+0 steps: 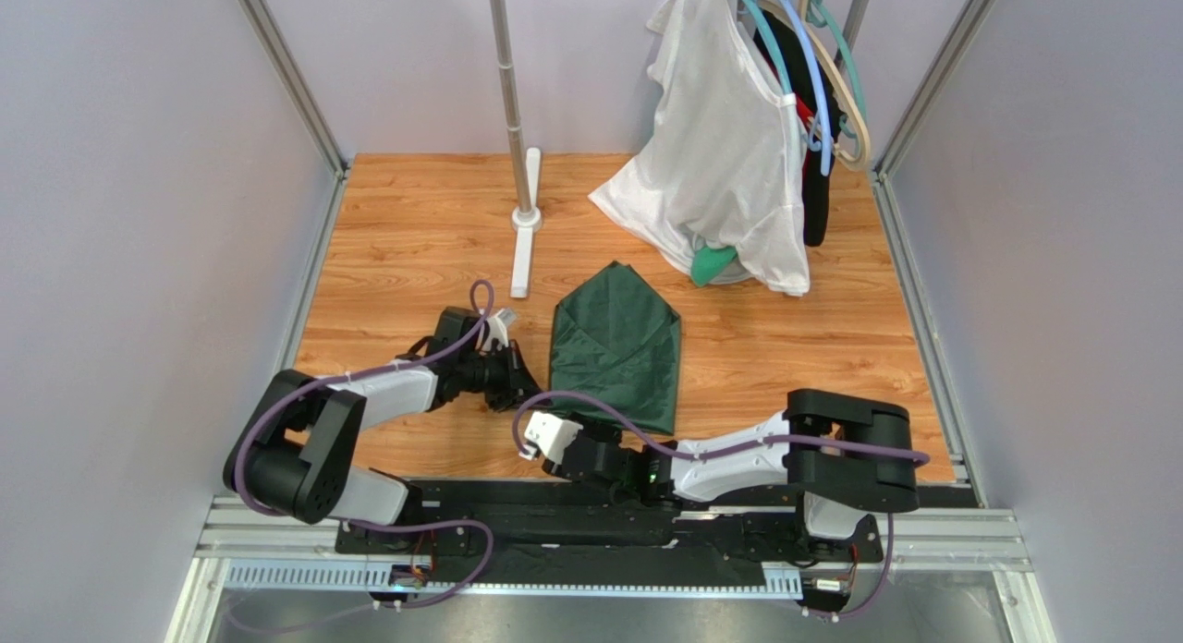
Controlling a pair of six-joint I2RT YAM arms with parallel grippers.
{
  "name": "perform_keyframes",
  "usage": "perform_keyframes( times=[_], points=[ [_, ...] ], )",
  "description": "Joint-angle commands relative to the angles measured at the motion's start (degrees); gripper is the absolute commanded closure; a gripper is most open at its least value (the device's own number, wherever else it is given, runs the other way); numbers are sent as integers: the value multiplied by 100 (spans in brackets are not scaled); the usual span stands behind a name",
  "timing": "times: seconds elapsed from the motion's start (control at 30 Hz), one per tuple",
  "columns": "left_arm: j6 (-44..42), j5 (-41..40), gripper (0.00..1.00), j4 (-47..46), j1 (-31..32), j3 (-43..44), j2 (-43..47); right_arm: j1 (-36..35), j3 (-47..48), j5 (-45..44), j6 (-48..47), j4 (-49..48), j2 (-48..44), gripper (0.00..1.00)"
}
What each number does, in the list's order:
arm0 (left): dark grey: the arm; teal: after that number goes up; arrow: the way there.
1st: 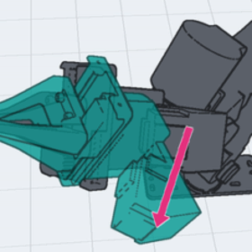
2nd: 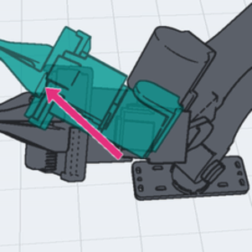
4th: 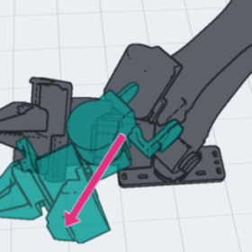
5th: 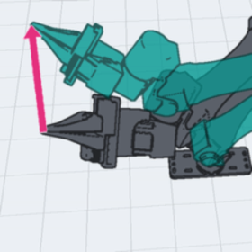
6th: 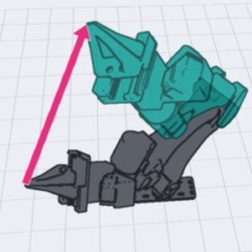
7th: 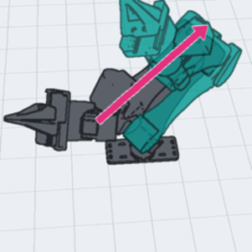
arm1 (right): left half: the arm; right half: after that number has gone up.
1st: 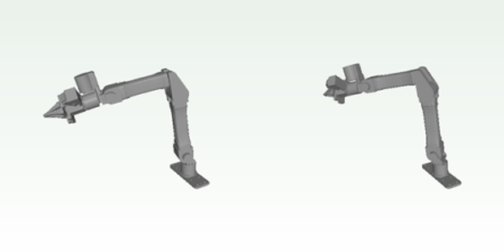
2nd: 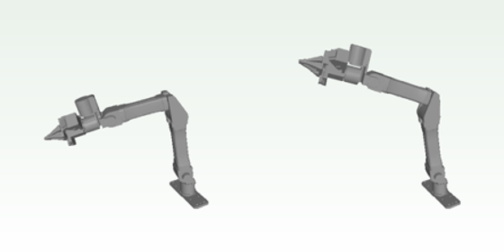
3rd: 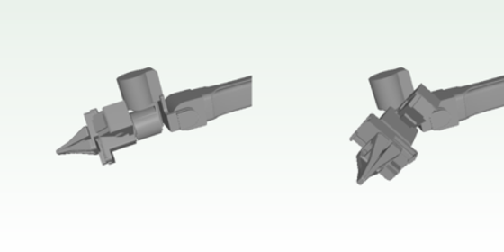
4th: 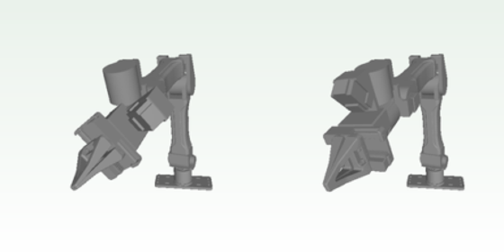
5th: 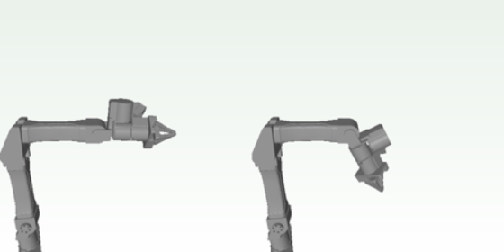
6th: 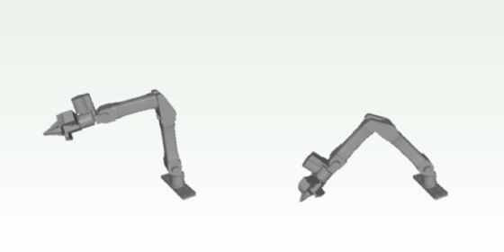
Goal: Fold the napkin, place the utensils inside, and roll it up
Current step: Roll the napkin with the utensil
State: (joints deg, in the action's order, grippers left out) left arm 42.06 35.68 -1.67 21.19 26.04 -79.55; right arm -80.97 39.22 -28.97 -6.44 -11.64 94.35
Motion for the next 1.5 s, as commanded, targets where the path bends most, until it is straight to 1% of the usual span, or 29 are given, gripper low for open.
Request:
perform_keyframes(
  times=[0.0,0.23,0.5,0.57,0.6,0.63,0.67,0.73,0.77,0.8,0.87,0.9,0.93,0.97,1.0,1.07,1.1,1.17,1.23,1.33,1.4,1.43,1.47],
  points=[
    [-93,667,100,289,-185,261,-245,-94,138,-661,-305,-743,198,49],
    [12,1116,100,317,-379,340,-482,-103,165,-944,-358,-1006,566,49],
    [258,1556,100,-17,-493,252,-746,-94,288,-1365,-227,-1034,910,51],
    [267,1582,100,-44,-519,243,-738,-68,279,-1296,-156,-946,919,56],
    [232,1556,100,8,-519,261,-720,-68,270,-1200,-121,-911,910,60],
    [215,1530,100,26,-519,270,-685,-59,270,-1103,-86,-849,893,68],
    [197,1503,100,27,-519,261,-676,-59,270,-1015,-68,-788,866,79],
    [118,1451,100,79,-519,261,-571,-33,357,-751,-51,-560,805,85],
    [66,1346,99,114,-519,270,-510,2,393,-646,-42,-454,787,93],
    [-4,1258,76,141,-528,270,-431,28,454,-393,-51,-227,770,96],
    [-58,882,55,360,-519,235,-115,125,647,-154,-33,29,761,100],
    [-58,731,40,387,-519,156,17,160,709,91,-24,161,752,100],
    [-49,573,35,370,-519,103,305,204,753,241,-24,406,735,100],
    [-23,250,31,343,-528,33,439,309,901,408,-7,547,717,100],
    [3,55,30,239,-520,-142,579,371,964,645,2,818,699,100],
    [82,-445,27,202,-519,-344,923,555,1139,927,37,1057,638,100],
    [135,-535,26,-198,-519,-563,1080,625,1192,1250,46,1328,594,100],
    [275,-798,26,-595,-519,-836,1222,818,1341,1690,46,1523,498,100],
    [293,-974,26,-773,-519,-960,1389,1029,1439,1947,11,1831,462,100],
    [180,-1344,26,-1027,-519,-1171,1609,1354,1658,2518,-68,2174,392,100],
    [30,-1502,27,-1457,-519,-1391,1766,1522,1816,3105,-112,2419,374,100],
    [-5,-1572,27,-1615,-519,-1461,1828,1732,1869,3299,-112,2482,391,100],
    [-110,-1573,27,-1921,-519,-1583,1916,1838,1922,3710,-130,2543,392,100]
  ],
)
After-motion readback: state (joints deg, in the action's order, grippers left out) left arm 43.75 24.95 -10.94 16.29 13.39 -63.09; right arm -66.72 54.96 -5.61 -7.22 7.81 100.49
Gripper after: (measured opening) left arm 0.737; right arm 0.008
